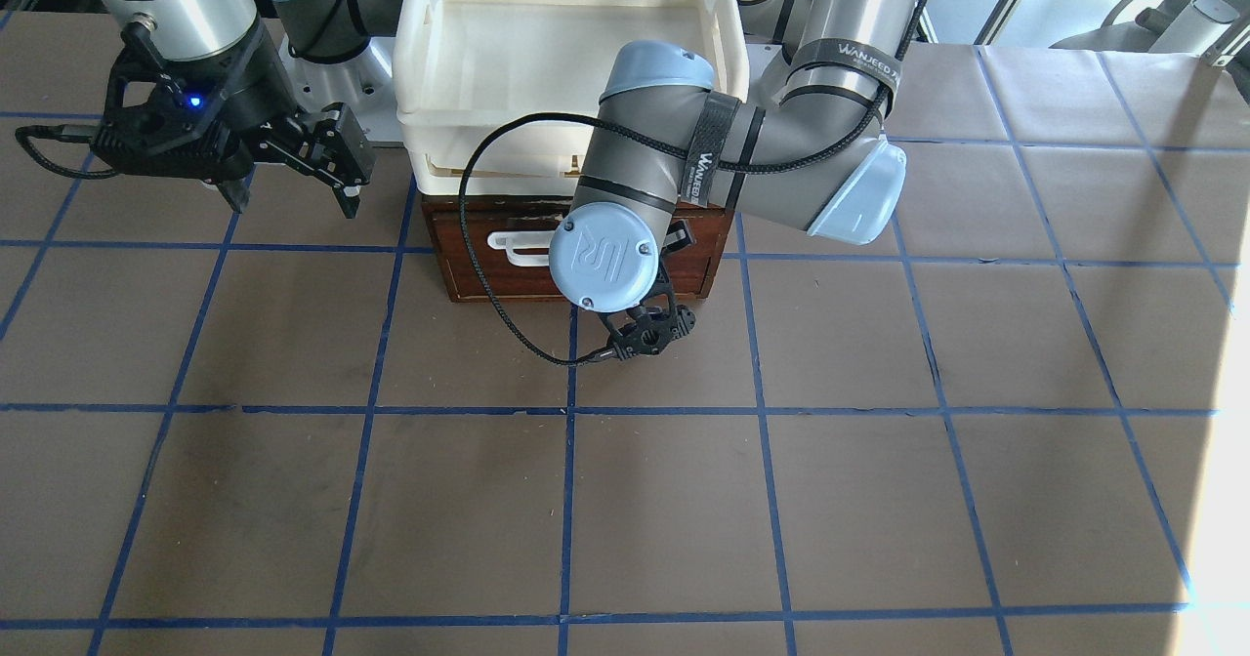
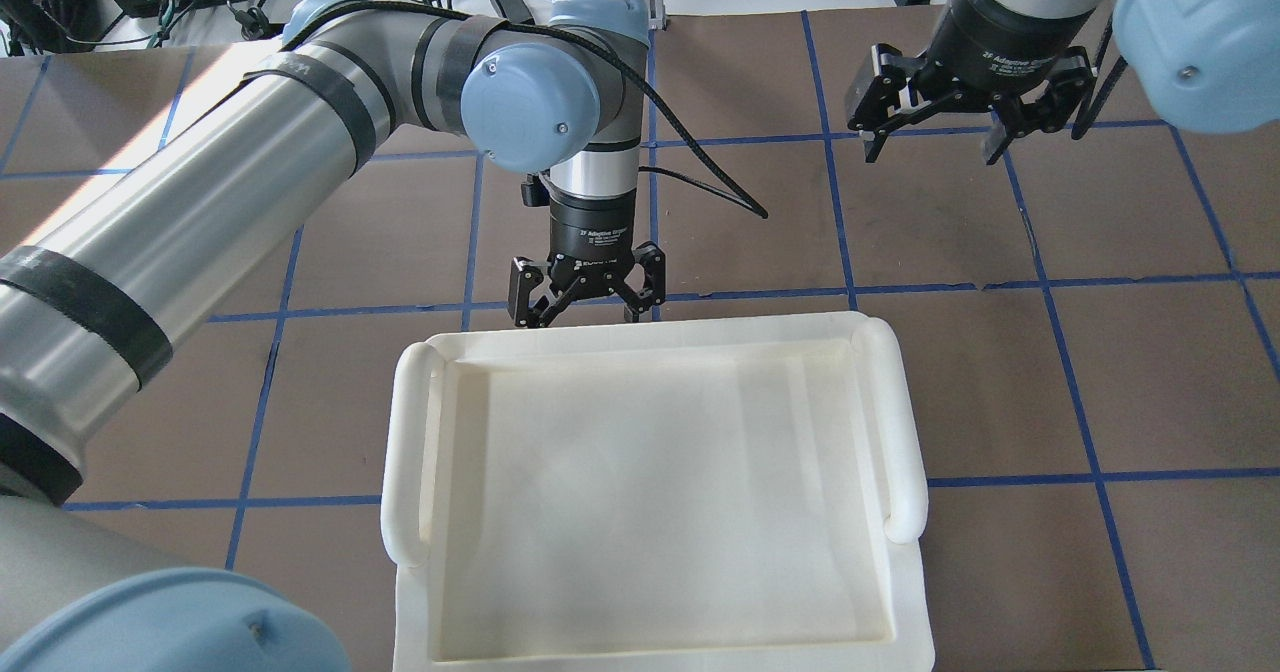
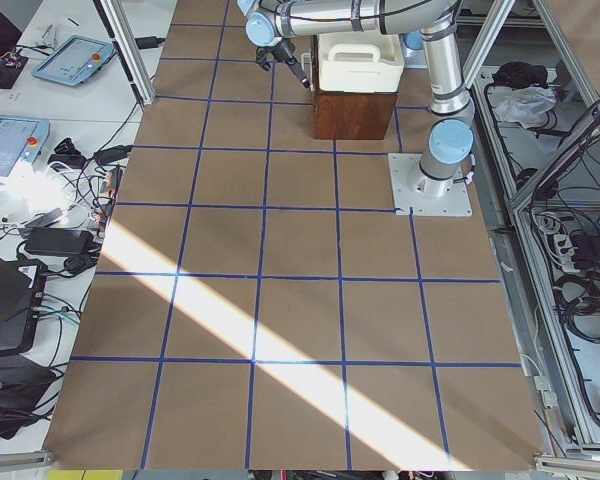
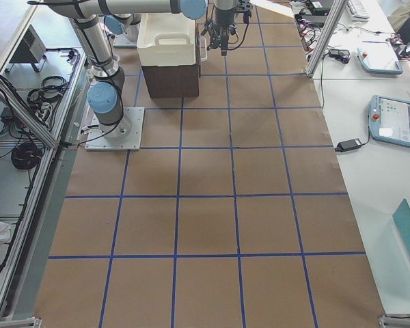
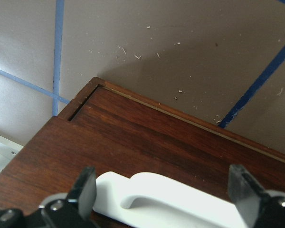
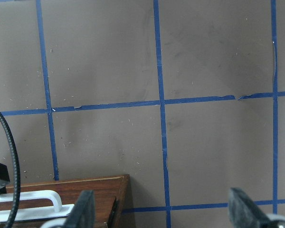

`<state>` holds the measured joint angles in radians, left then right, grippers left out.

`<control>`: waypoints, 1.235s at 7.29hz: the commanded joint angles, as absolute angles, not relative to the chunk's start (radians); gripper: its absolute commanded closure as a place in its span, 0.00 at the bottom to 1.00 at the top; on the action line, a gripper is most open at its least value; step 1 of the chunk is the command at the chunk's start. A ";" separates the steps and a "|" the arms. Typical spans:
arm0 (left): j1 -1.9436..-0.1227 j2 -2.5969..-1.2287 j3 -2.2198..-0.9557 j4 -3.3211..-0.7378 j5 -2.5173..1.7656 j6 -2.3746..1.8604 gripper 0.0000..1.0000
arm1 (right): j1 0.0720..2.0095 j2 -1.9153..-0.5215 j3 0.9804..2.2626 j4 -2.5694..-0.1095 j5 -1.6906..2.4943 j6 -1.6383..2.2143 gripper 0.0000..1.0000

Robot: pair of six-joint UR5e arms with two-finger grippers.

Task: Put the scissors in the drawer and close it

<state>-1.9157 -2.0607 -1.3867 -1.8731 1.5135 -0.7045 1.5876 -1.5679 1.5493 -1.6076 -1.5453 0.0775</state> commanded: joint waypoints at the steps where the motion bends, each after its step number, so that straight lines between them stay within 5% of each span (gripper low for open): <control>1: -1.921 -2.060 -1.387 -1.900 1.514 -0.706 0.00 | 1.588 -1.568 1.549 -1.608 -1.545 0.077 0.00; 6: -1.905 -2.057 -1.370 -1.882 1.532 -0.695 0.00 | 1.588 -1.568 1.549 -1.608 -1.546 0.077 0.00; 9: -1.826 -2.037 -1.348 -1.629 1.522 -0.634 0.00 | 1.588 -1.569 1.549 -1.608 -1.546 0.077 0.00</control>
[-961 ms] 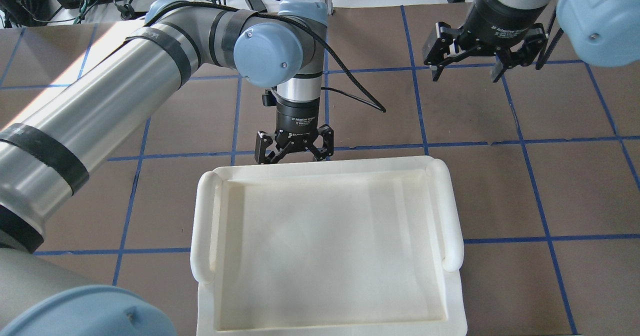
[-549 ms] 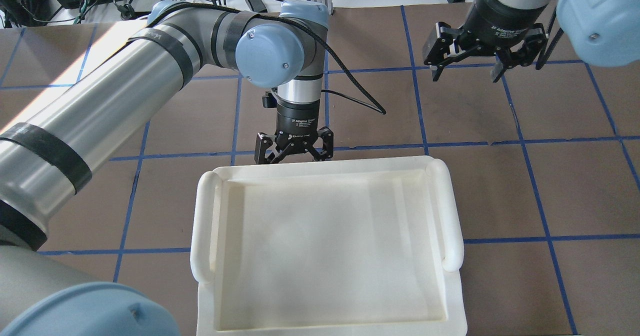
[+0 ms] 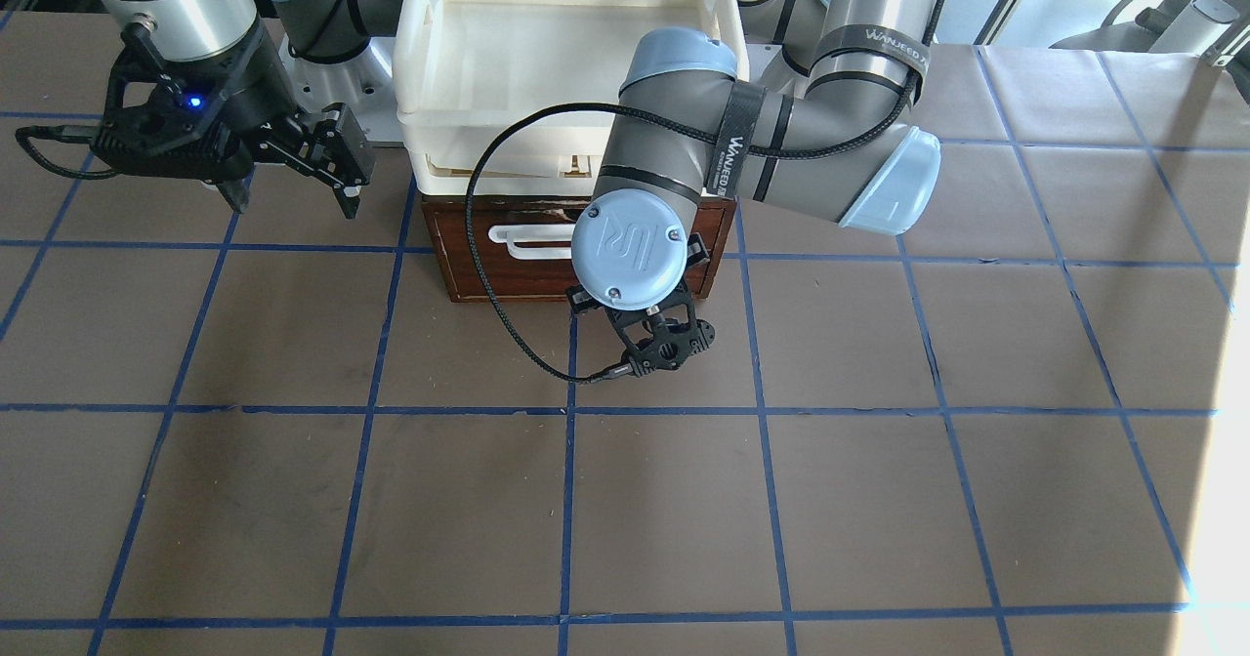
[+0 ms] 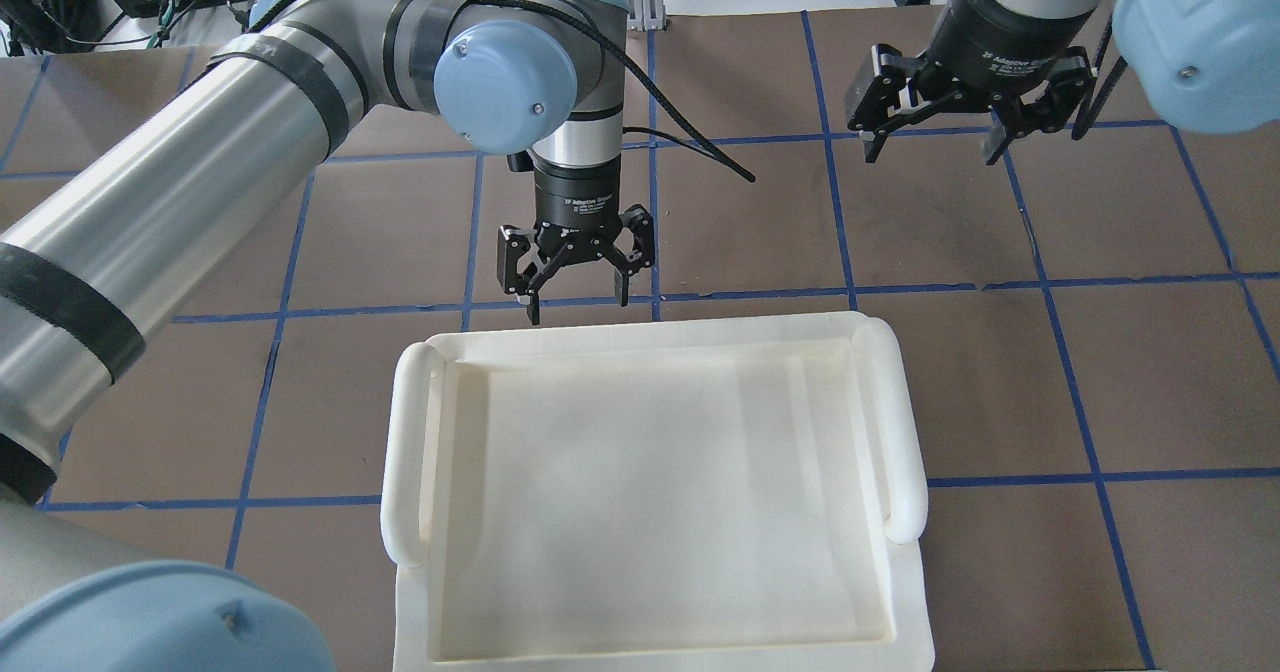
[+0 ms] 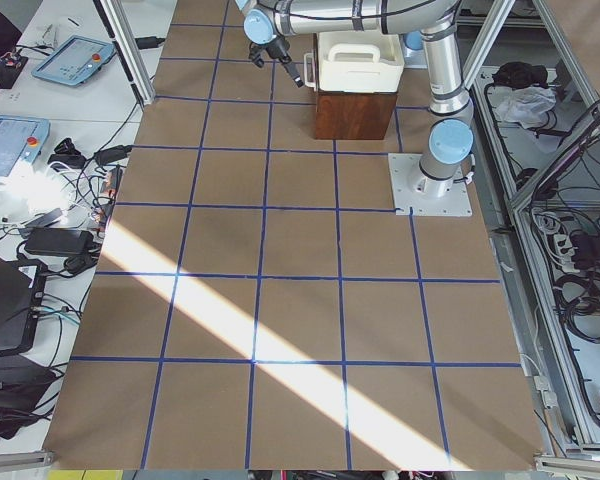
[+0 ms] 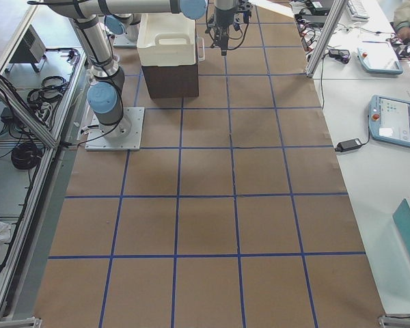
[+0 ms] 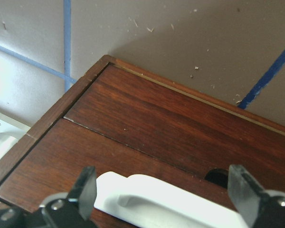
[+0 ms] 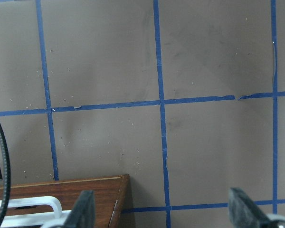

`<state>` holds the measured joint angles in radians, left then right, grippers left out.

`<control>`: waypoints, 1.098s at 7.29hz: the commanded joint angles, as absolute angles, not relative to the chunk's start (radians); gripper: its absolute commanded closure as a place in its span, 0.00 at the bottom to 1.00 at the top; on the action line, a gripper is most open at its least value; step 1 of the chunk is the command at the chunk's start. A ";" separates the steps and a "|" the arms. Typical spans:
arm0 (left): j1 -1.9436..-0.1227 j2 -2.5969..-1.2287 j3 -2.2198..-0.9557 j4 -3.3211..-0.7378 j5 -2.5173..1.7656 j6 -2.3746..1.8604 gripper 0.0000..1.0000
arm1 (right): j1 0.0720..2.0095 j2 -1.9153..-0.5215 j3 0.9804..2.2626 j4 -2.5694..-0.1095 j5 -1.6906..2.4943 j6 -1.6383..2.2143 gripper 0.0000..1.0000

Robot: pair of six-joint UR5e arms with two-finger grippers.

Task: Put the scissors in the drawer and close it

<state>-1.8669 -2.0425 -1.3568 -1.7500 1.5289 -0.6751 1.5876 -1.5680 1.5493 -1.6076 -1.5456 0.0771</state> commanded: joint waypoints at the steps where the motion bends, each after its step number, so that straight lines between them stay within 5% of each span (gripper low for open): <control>1: -1.771 -2.025 -1.339 -1.538 1.526 -0.556 0.00 | 1.588 -1.568 1.549 -1.608 -1.545 0.077 0.00; 8: -1.641 -1.840 -1.328 -1.463 1.614 -0.227 0.00 | 1.588 -1.569 1.549 -1.609 -1.545 0.077 0.00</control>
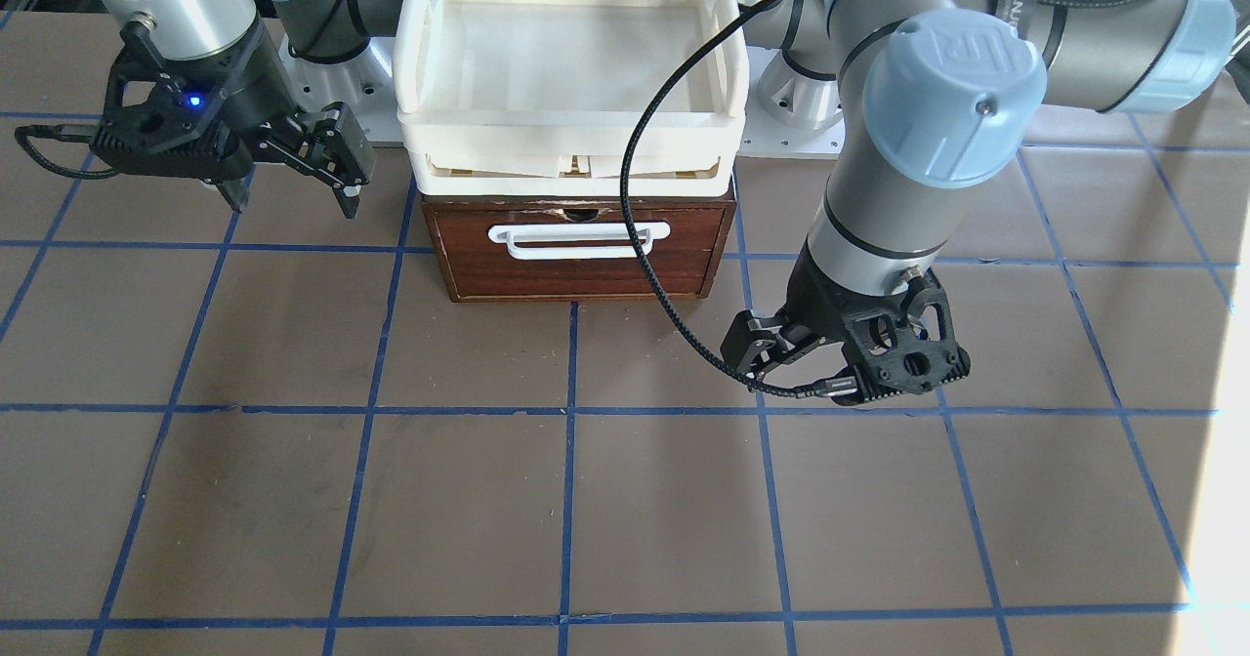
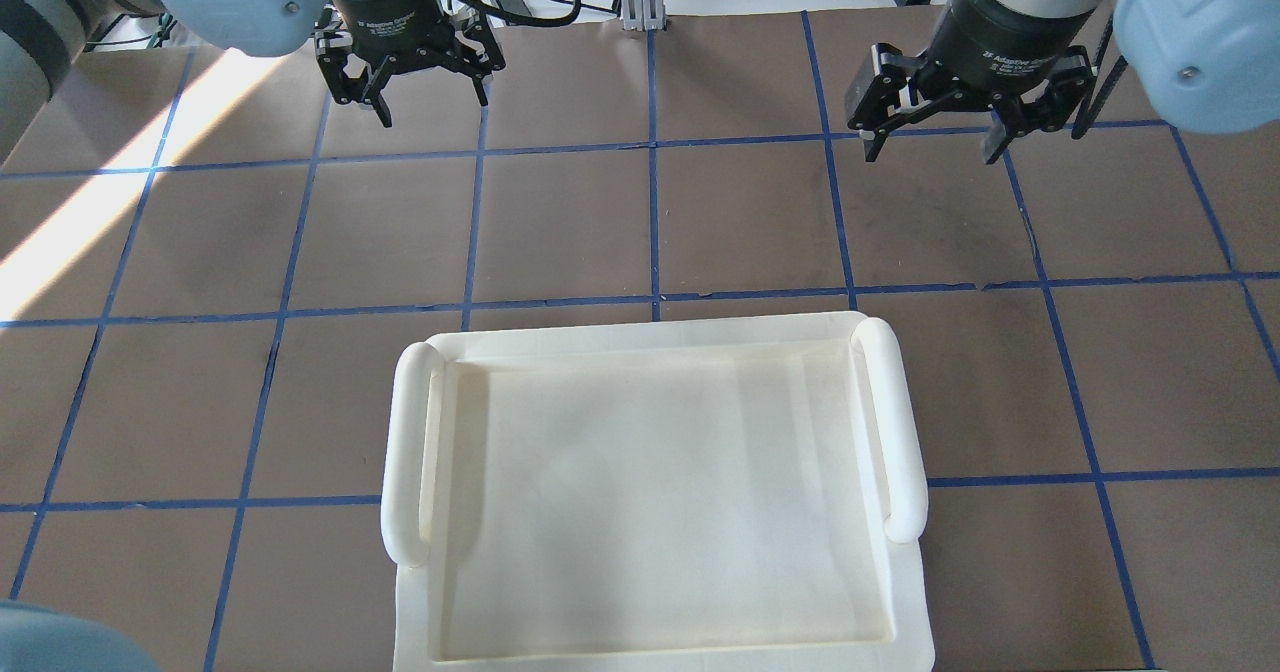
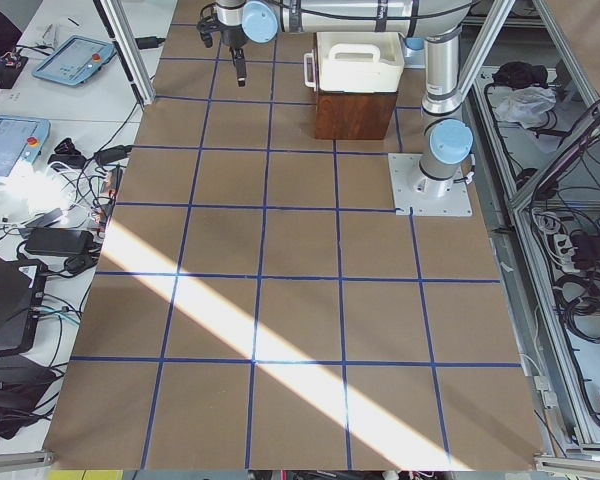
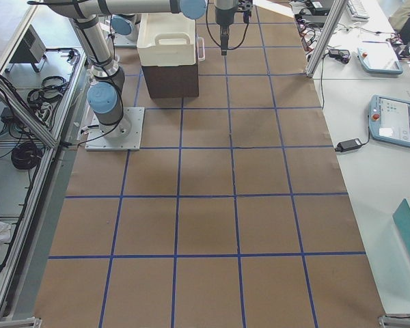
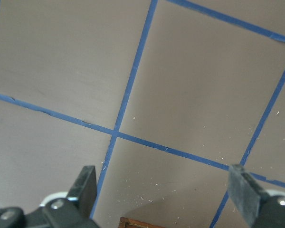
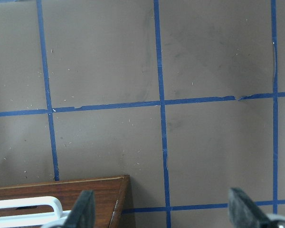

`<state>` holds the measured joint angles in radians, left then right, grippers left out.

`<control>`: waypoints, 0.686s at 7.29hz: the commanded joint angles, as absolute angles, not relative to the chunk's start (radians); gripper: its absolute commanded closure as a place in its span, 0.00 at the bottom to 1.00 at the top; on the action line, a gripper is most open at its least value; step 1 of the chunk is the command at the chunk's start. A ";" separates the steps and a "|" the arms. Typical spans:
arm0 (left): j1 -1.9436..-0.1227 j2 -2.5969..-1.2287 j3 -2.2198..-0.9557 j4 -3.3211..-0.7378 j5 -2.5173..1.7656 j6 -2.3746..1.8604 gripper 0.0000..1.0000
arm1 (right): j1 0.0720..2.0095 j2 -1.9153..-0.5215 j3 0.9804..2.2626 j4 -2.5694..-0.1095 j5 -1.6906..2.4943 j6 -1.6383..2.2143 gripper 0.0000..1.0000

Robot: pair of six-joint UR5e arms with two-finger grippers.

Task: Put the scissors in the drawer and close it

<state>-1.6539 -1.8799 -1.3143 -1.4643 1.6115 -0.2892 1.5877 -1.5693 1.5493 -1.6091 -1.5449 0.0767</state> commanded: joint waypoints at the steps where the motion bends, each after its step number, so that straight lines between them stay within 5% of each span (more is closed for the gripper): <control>1: -1.608 -1.810 -1.333 -1.468 1.600 -0.145 0.00 | 1.588 -1.569 1.549 -1.608 -1.545 0.077 0.00; 5: -1.557 -1.640 -1.498 -1.503 1.609 0.018 0.00 | 1.588 -1.568 1.549 -1.608 -1.545 0.077 0.00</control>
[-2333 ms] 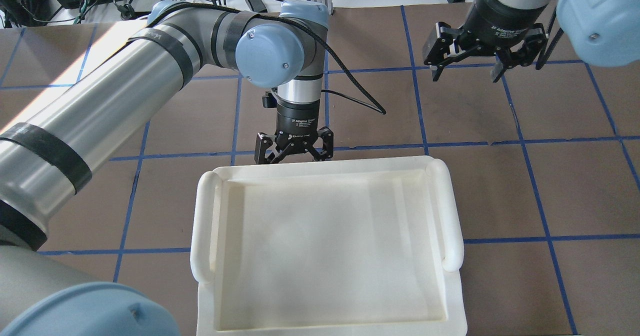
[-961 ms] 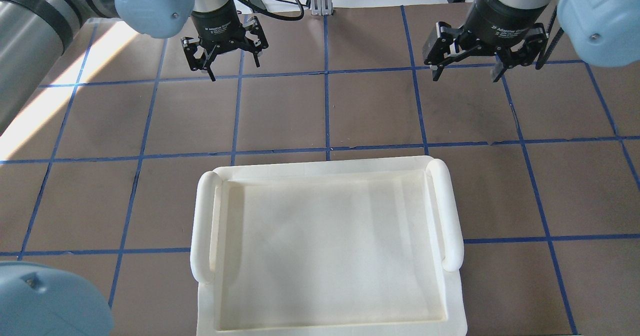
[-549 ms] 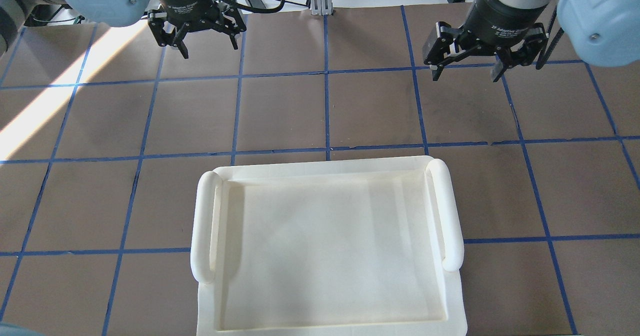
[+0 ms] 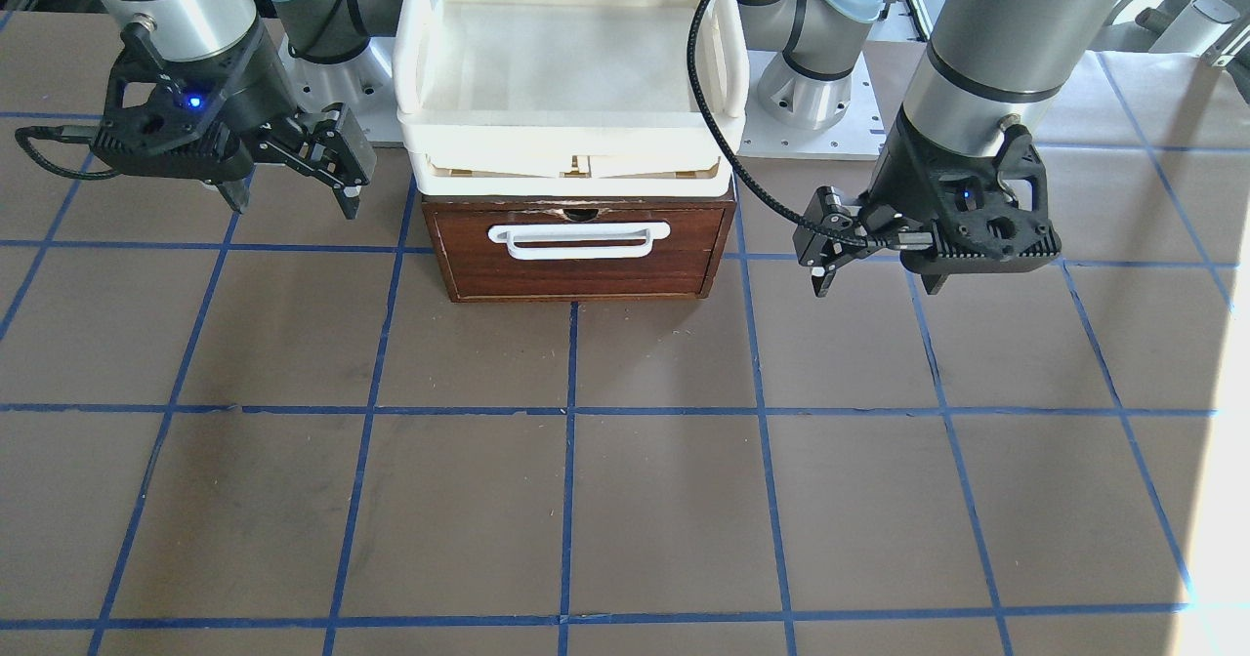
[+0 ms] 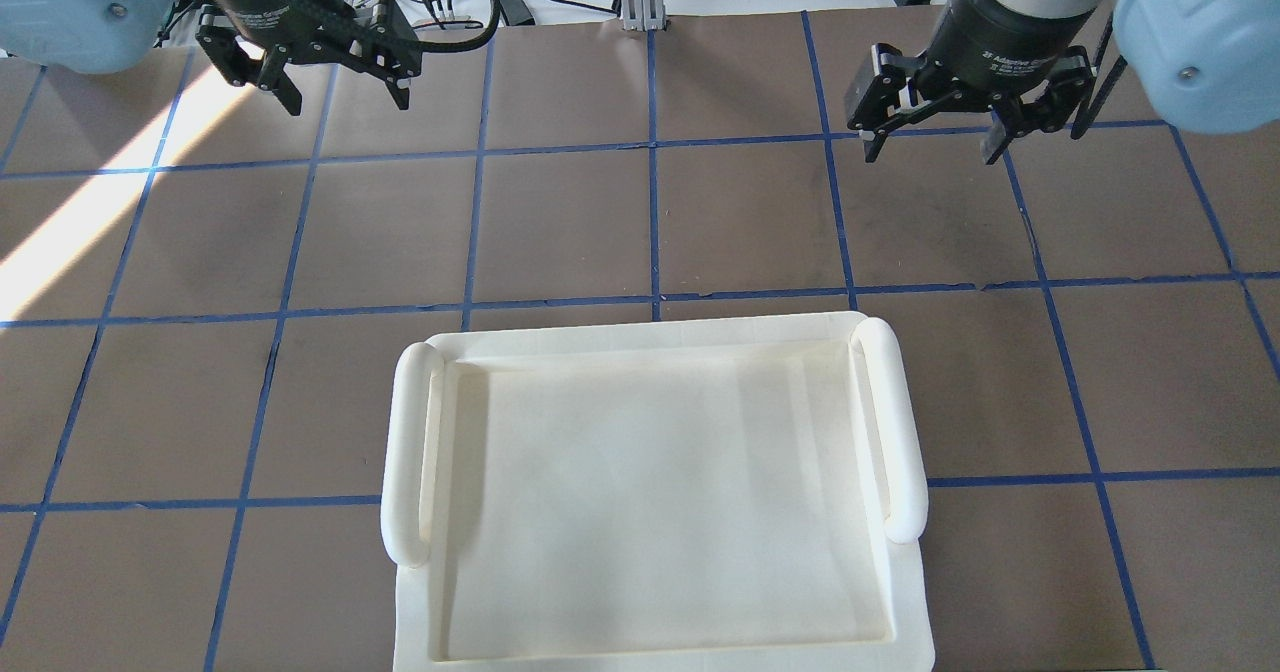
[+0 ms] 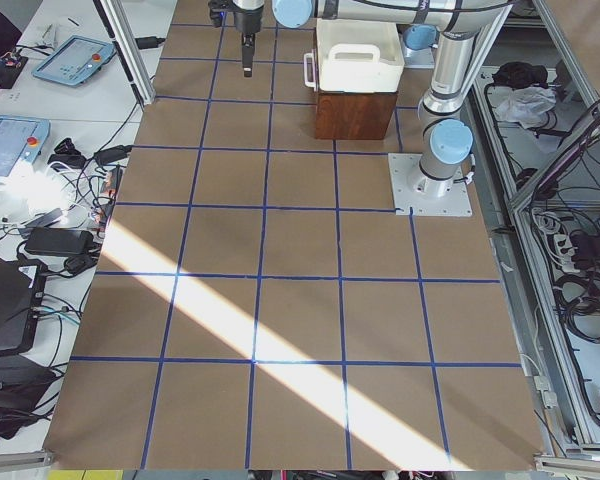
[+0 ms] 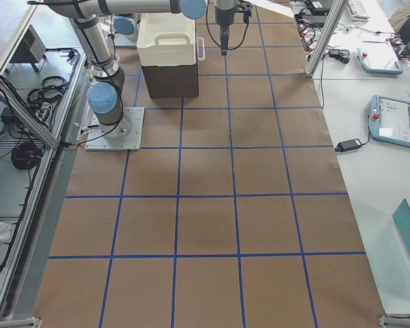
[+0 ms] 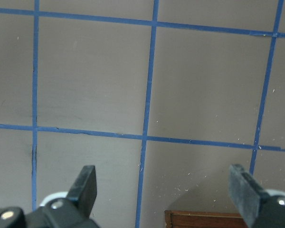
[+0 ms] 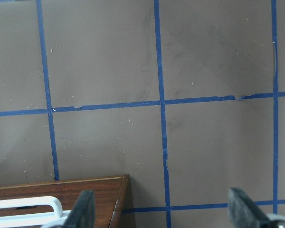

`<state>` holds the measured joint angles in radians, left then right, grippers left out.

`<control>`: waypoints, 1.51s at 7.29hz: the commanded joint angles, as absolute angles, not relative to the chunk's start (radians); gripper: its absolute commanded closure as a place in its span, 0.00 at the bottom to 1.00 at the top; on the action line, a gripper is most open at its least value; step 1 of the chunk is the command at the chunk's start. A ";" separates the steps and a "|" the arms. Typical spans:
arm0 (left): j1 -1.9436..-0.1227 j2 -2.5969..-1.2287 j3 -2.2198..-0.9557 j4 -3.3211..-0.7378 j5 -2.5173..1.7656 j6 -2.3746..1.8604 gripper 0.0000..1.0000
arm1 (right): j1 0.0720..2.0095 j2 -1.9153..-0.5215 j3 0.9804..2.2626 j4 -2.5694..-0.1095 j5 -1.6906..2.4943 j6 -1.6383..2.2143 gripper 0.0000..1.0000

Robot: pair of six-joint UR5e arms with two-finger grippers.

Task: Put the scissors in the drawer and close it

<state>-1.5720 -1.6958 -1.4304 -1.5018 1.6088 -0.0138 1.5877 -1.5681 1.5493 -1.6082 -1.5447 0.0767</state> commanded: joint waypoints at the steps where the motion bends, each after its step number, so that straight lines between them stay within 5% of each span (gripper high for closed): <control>1: -1.551 -1.609 -1.529 -1.494 1.605 0.024 0.00 | 1.588 -1.568 1.549 -1.609 -1.545 0.077 0.00; 11: -1.503 -1.502 -1.609 -1.537 1.597 0.032 0.00 | 1.589 -1.569 1.549 -1.611 -1.545 0.075 0.00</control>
